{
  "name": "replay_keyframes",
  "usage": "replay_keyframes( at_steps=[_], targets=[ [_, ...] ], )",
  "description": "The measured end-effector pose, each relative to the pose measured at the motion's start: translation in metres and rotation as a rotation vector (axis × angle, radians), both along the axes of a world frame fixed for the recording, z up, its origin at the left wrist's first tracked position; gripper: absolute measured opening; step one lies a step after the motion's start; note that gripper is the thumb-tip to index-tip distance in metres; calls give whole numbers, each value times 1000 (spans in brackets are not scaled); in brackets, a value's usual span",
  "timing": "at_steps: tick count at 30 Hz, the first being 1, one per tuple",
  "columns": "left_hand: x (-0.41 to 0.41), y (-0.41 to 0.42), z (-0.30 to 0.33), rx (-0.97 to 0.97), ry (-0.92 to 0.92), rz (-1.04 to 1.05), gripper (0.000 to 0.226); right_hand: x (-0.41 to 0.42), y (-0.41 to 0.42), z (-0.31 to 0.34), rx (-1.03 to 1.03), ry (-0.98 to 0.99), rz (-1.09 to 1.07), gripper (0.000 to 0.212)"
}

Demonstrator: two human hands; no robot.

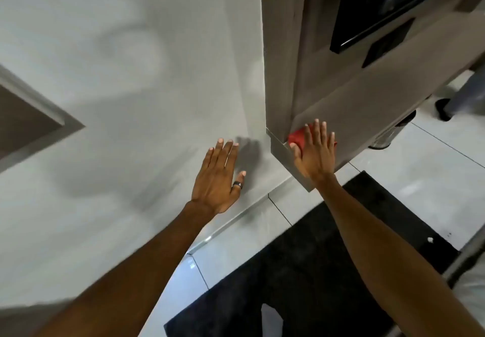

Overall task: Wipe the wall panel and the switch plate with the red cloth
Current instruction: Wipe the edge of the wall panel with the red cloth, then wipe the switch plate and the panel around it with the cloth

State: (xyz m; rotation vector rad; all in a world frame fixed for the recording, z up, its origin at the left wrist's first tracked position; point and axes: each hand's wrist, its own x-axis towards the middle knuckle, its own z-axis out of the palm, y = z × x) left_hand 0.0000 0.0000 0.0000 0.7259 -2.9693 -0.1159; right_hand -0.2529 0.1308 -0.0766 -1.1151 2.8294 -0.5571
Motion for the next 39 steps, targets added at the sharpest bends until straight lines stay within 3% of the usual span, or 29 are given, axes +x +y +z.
replay_keyframes(
  at_steps=[3, 5, 11, 13, 16, 19, 22, 24, 25, 27, 28, 32, 35, 37, 39],
  targets=[
    [-7, 0, -9, 18, -33, -21, 69, -14, -5, -19, 247, -96, 27, 103],
    [-4, 3, -14, 38, -41, -35, 69, -7, -4, -27, 356, -57, 44, 110],
    [36, 10, -8, 75, -39, -29, 67, 29, 4, -10, 338, 3, -25, 60],
    [58, 9, 0, 72, -15, -17, 67, 36, 8, 2, 222, -1, -59, 38],
    [94, 5, 19, 71, 39, 28, 66, 56, 14, 32, -148, -321, -215, 35],
    [134, -4, 44, 61, 105, 60, 69, 114, 11, 61, -628, -913, -281, 12],
    [178, -20, 74, 0, 195, 101, 66, 187, -6, 95, -1015, -1557, -210, 20],
    [199, -31, 97, -45, 257, 111, 65, 228, -27, 120, -1073, -1715, -109, 48],
    [210, -36, 110, -77, 294, 109, 64, 247, -38, 134, -1100, -1736, -46, 48],
    [239, -46, 137, -162, 379, 103, 61, 291, -63, 164, -1107, -1790, 91, 23],
    [256, -53, 152, -203, 418, 105, 60, 312, -80, 177, -1097, -1838, 144, 22],
    [320, -75, 195, -359, 550, 154, 58, 381, -124, 234, -1102, -1952, 302, 27],
    [369, -89, 215, -481, 629, 210, 57, 425, -141, 272, -1094, -2008, 408, 44],
    [397, -97, 224, -564, 662, 249, 57, 456, -150, 291, -1136, -1917, 503, 46],
    [427, -109, 233, -651, 689, 298, 57, 490, -165, 303, -1241, -1621, 501, 45]
  ],
)
